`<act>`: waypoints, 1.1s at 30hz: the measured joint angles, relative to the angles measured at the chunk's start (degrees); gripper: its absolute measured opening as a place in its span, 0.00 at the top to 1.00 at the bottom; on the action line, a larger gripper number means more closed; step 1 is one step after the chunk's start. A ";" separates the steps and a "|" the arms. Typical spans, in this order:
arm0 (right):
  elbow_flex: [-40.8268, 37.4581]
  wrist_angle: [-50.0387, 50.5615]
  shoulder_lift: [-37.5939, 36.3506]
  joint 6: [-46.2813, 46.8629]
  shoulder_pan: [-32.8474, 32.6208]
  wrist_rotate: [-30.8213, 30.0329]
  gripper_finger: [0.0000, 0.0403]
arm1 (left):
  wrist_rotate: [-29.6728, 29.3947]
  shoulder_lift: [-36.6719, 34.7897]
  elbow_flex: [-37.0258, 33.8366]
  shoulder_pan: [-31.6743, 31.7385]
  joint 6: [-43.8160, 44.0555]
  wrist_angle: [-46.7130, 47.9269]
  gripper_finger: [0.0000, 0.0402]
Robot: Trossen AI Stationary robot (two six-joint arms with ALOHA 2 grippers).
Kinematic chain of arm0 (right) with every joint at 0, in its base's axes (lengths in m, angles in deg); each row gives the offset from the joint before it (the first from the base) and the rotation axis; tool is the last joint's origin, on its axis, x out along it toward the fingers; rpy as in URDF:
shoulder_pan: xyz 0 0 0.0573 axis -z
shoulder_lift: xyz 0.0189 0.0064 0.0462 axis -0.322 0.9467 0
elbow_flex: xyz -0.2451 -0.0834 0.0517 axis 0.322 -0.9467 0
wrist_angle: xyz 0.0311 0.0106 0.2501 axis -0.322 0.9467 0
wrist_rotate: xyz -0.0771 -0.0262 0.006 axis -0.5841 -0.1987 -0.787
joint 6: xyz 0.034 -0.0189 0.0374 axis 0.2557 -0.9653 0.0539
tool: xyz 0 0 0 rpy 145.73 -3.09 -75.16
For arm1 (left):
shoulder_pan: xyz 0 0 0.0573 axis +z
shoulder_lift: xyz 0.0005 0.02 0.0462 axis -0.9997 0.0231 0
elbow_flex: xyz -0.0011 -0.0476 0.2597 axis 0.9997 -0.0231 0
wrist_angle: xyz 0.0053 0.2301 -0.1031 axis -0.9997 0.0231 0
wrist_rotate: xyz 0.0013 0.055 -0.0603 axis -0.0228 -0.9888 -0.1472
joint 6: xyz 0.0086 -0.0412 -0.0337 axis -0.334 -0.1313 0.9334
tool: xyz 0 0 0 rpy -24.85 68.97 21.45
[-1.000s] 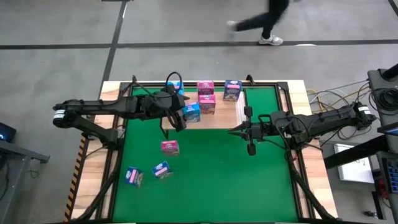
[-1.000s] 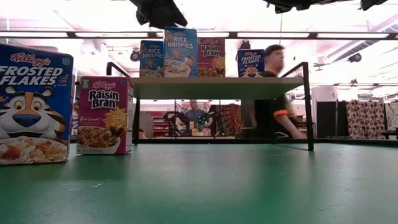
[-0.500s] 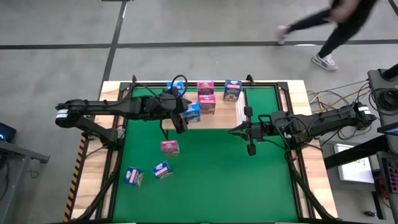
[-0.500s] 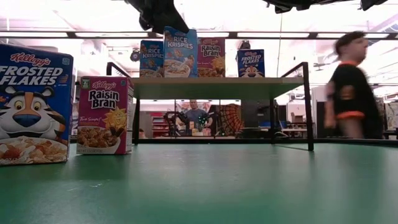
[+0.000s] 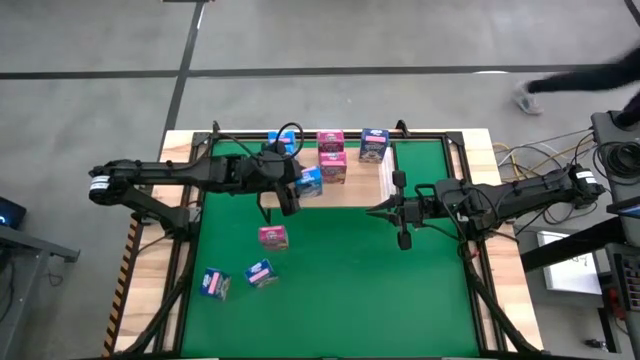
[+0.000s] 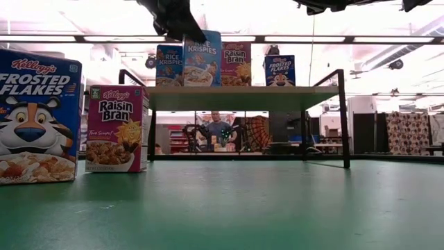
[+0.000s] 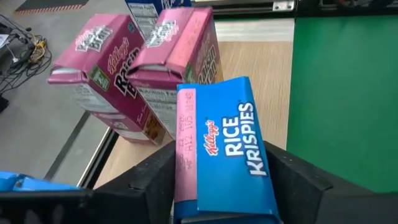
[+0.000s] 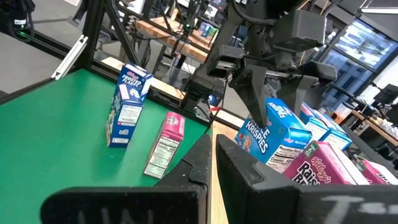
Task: Stack cereal on shelf
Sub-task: Put the light blue cereal box, aligned with the other light blue cereal box on the shelf
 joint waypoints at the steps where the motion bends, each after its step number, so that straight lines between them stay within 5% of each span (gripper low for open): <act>1: 0.00 -0.02 0.00 0.00 0.00 0.00 0.97 | 0.01 -0.02 0.00 0.00 0.01 0.32 0.52; 12: 0.00 0.00 0.00 0.04 0.00 0.00 0.97 | 2.47 -3.66 -0.04 -0.10 -1.01 3.60 0.60; 20: 0.00 0.00 0.00 0.04 0.00 0.00 0.97 | 3.19 -8.75 -0.04 -0.10 -4.39 14.44 0.60; 33: 0.00 -0.02 0.00 0.11 0.00 0.00 0.97 | 6.20 -10.56 -1.09 -0.10 -5.31 14.11 0.60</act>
